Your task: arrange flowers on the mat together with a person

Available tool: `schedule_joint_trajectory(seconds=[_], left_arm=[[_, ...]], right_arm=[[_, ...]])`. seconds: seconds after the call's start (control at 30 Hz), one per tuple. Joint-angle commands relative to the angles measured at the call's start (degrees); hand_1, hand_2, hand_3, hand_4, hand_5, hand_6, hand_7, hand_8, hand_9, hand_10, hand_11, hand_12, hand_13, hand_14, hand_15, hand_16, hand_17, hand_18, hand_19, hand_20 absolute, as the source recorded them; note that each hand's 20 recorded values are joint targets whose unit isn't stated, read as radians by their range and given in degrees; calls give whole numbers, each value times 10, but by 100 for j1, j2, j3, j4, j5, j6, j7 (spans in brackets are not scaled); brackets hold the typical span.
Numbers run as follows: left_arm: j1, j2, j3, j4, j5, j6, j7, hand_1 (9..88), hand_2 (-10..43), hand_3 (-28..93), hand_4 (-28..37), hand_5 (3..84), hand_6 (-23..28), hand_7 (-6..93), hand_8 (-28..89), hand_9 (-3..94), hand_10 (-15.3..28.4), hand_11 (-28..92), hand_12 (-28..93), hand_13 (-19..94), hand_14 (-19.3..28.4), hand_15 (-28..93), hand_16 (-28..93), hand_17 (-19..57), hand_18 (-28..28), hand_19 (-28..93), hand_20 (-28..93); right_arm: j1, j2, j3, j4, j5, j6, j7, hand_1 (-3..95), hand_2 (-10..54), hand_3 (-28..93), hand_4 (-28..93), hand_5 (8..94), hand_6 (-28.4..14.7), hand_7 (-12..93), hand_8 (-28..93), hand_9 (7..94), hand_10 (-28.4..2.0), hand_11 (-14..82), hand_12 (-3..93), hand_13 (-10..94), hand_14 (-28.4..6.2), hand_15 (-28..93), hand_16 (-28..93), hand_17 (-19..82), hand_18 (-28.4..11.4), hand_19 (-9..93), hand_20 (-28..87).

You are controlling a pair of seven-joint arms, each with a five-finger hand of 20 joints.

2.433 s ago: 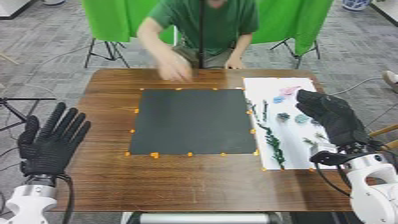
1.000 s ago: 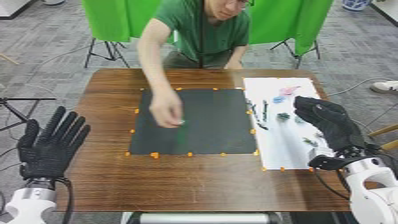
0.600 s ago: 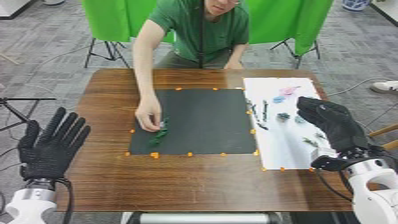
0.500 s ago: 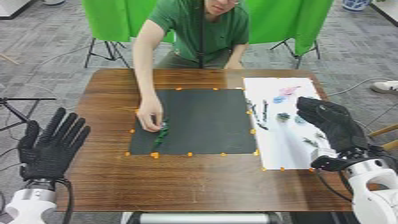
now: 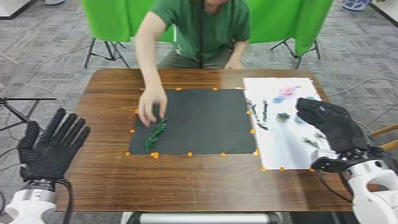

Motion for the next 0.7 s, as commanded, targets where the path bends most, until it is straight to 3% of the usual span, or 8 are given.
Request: schedule_joint_trajectory(seconds=[0.03, 0.2, 0.47, 0.7], left_arm=[[42, -41, 8, 3, -26, 39, -30, 244, 105, 689, -283, 382, 66, 30, -81, 334, 124, 109, 51, 217, 116, 185, -74, -23, 97, 187, 101], [71, -46, -7, -11, -24, 49, -32, 244, 105, 689, -283, 382, 66, 30, -80, 333, 124, 108, 50, 217, 117, 186, -74, -23, 97, 186, 101], [145, -50, -67, -43, -28, 67, 23, 243, 104, 690, -283, 382, 66, 30, -81, 334, 124, 109, 50, 217, 117, 184, -74, -23, 97, 187, 102], [186, -65, -111, -52, -28, 65, 57, 244, 105, 689, -283, 383, 66, 30, -81, 334, 124, 108, 50, 218, 117, 184, -73, -23, 98, 187, 101]], right_arm=[[-101, 10, 39, -51, -20, -13, -55, 293, -66, 726, -218, 557, -9, 145, -123, 467, -98, 56, 86, 329, -114, 121, 71, 163, -141, 47, 186], [-150, 155, 66, -80, -15, 91, -45, 292, -66, 727, -217, 558, -10, 144, -123, 467, -98, 56, 86, 328, -115, 120, 72, 162, -142, 47, 186], [-571, 679, 475, -370, -1291, 1068, 431, 298, -68, 729, -217, 545, -12, 144, -122, 451, -104, 53, 87, 326, -113, 120, 73, 162, -141, 49, 187], [-1177, 730, 1138, -512, -1817, 1106, 642, 312, -82, 738, -223, 505, -17, 152, -123, 422, -109, 48, 93, 319, -126, 119, 84, 159, -144, 61, 187]])
